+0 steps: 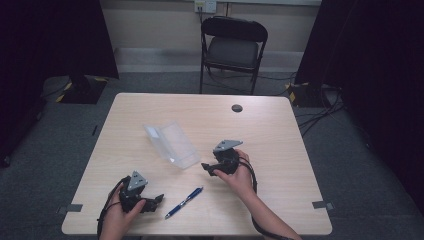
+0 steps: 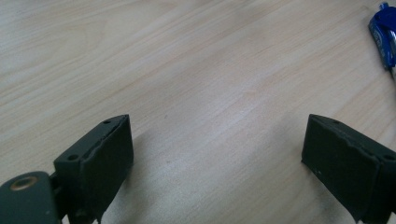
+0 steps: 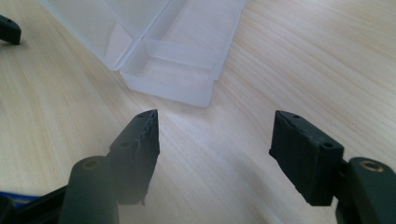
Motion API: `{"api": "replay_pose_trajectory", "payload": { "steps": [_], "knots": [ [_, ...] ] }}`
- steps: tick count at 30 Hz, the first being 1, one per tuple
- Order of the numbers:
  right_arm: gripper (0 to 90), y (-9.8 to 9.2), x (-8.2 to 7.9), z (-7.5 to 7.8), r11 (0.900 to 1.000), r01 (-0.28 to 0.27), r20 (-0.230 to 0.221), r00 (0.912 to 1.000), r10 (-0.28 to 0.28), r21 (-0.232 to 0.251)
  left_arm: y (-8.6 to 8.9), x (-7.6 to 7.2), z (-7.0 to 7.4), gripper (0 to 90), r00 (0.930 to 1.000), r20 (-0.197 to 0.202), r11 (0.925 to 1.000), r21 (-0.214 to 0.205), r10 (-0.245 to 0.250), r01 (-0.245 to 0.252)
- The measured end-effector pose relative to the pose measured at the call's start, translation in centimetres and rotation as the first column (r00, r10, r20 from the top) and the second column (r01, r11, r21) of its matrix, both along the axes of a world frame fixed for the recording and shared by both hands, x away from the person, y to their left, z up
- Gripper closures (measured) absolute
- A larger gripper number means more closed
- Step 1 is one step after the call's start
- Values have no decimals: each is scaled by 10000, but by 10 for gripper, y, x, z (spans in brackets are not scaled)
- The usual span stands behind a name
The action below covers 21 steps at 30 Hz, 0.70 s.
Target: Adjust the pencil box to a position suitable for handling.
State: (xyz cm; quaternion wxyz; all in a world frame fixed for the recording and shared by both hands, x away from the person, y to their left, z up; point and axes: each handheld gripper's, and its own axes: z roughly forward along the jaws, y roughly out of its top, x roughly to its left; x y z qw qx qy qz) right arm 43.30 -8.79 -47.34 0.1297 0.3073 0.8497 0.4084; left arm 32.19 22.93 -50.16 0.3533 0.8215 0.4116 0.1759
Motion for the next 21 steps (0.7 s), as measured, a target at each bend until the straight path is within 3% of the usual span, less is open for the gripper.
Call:
{"api": "replay_pose_trajectory", "payload": {
  "steps": [5,12,21],
  "knots": [
    [357,10,7,1,10000,23,69,10000,-23,46,0,0,0,84,10000,-2,10000,0,-2,2],
    [488,22,21,6,9994,218,118,9997,-221,273,0,0,0,85,10000,11,10000,6,-7,7],
    [617,42,30,-2,9997,217,-36,9998,-218,-84,0,0,0,85,10000,1,10000,5,-6,6]
  ]
}}
